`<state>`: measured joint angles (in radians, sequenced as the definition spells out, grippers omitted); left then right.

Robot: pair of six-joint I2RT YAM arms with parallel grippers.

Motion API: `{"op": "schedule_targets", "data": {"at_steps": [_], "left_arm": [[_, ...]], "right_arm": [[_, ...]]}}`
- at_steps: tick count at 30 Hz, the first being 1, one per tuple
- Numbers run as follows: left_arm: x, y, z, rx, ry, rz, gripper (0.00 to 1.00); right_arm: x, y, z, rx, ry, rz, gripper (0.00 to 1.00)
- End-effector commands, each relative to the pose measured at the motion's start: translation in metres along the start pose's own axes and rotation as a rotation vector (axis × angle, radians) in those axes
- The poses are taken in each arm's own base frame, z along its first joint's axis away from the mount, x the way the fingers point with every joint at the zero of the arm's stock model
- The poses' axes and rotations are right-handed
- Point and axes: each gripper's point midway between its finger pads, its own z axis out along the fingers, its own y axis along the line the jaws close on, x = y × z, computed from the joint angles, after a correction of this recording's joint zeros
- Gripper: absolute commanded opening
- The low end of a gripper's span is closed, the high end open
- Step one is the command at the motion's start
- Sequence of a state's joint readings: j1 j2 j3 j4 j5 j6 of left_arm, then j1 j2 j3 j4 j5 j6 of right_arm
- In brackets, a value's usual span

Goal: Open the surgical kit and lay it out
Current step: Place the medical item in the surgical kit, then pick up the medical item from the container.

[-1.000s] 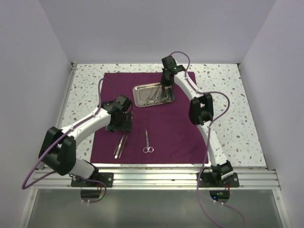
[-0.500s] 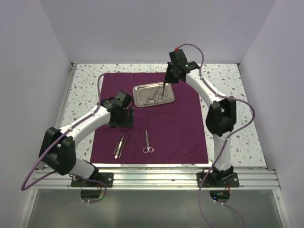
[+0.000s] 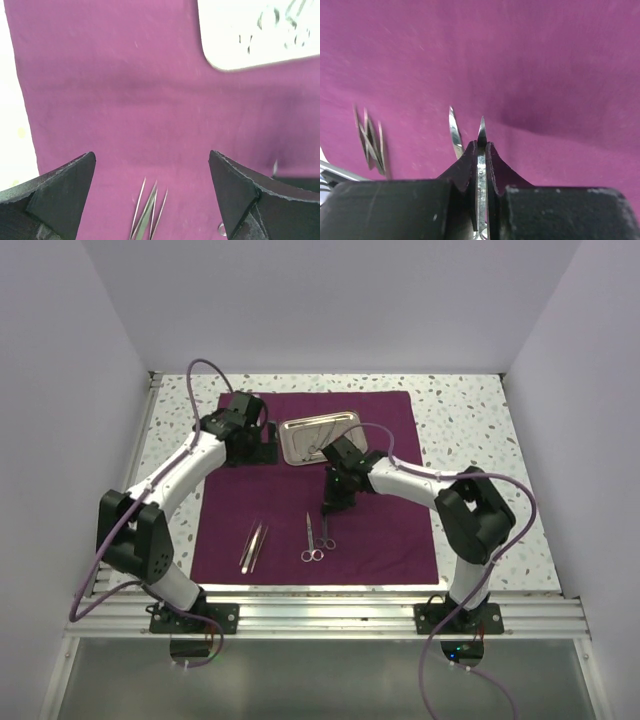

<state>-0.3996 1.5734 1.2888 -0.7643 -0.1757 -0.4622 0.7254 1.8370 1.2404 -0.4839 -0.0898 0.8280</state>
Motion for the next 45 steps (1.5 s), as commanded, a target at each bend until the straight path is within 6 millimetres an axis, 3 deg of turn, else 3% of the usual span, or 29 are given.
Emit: {"op": "schedule_targets", "data": {"at_steps": [1, 4, 5, 6, 8, 9, 11, 12, 14, 15, 18, 19, 20, 21, 22, 24, 28, 34, 38, 43, 45], "left_arm": [[-0.044, -0.011, 0.006, 0.052, -0.078, 0.001, 1.0], [-0.059, -0.02, 0.014, 0.066, -0.086, 0.005, 1.0], [-0.062, -0.023, 0.017, 0.072, -0.087, 0.004, 1.0], [-0.067, -0.027, 0.021, 0.081, -0.096, 0.002, 1.0], [-0.072, -0.034, 0.032, 0.092, -0.089, 0.0, 1.0], [-0.076, -0.038, 0.037, 0.101, -0.093, -0.007, 1.0], [-0.08, -0.048, 0.054, 0.12, -0.077, -0.023, 1.0], [-0.081, -0.054, 0.059, 0.126, -0.068, -0.026, 1.0], [-0.088, -0.064, 0.079, 0.125, -0.058, -0.043, 1.0], [-0.089, -0.07, 0.084, 0.126, -0.048, -0.046, 0.99], [-0.1, -0.091, 0.106, 0.123, -0.038, -0.058, 0.97], [-0.114, -0.099, 0.115, 0.116, -0.062, -0.064, 0.96], [-0.117, -0.103, 0.119, 0.105, -0.064, -0.059, 0.96], [-0.11, -0.109, 0.137, 0.086, -0.041, -0.047, 0.95], [-0.132, -0.116, 0.132, 0.084, -0.099, -0.062, 0.95], [-0.131, -0.117, 0.149, 0.053, -0.093, -0.065, 0.91], [-0.147, -0.113, 0.157, 0.003, -0.163, -0.087, 0.82], [-0.159, -0.101, 0.165, -0.133, -0.257, -0.002, 0.75], [-0.168, -0.104, 0.176, -0.131, -0.293, 0.041, 0.71], [-0.148, -0.103, 0.201, -0.13, -0.238, 0.049, 0.64], [-0.141, -0.1, 0.208, -0.143, -0.219, 0.029, 0.6]], "right_arm": [[-0.009, 0.037, -0.013, -0.141, -0.054, 0.03, 0.0], [0.002, 0.044, -0.012, -0.155, -0.016, 0.011, 0.0], [0.003, 0.05, -0.017, -0.176, -0.005, -0.011, 0.3], [0.005, 0.047, -0.022, -0.159, 0.006, -0.02, 0.48], [-0.002, 0.049, -0.043, -0.159, -0.025, -0.074, 0.75], [0.001, 0.041, -0.051, -0.124, -0.02, -0.085, 0.78], [-0.007, 0.032, -0.072, -0.092, -0.068, -0.121, 0.8], [-0.011, 0.023, -0.093, -0.069, -0.11, -0.123, 0.8], [-0.015, 0.011, -0.118, -0.051, -0.168, -0.152, 0.82], [-0.02, 0.003, -0.145, -0.035, -0.237, -0.159, 0.84], [-0.02, -0.026, -0.177, 0.025, -0.275, -0.186, 0.85], [-0.021, -0.031, -0.194, 0.018, -0.308, -0.197, 0.86], [-0.022, -0.039, -0.204, 0.031, -0.32, -0.216, 0.86], [-0.017, -0.047, -0.209, 0.047, -0.31, -0.226, 0.86], [-0.015, -0.05, -0.22, 0.037, -0.328, -0.236, 0.86], [-0.01, -0.059, -0.226, 0.05, -0.33, -0.276, 0.86], [-0.004, -0.073, -0.233, 0.068, -0.349, -0.299, 0.86], [-0.006, -0.079, -0.235, 0.084, -0.374, -0.213, 0.86], [-0.009, -0.084, -0.234, 0.14, -0.375, -0.112, 0.86], [-0.014, -0.094, -0.233, 0.242, -0.339, -0.069, 0.86], [-0.015, -0.096, -0.242, 0.274, -0.33, -0.079, 0.86]]}}
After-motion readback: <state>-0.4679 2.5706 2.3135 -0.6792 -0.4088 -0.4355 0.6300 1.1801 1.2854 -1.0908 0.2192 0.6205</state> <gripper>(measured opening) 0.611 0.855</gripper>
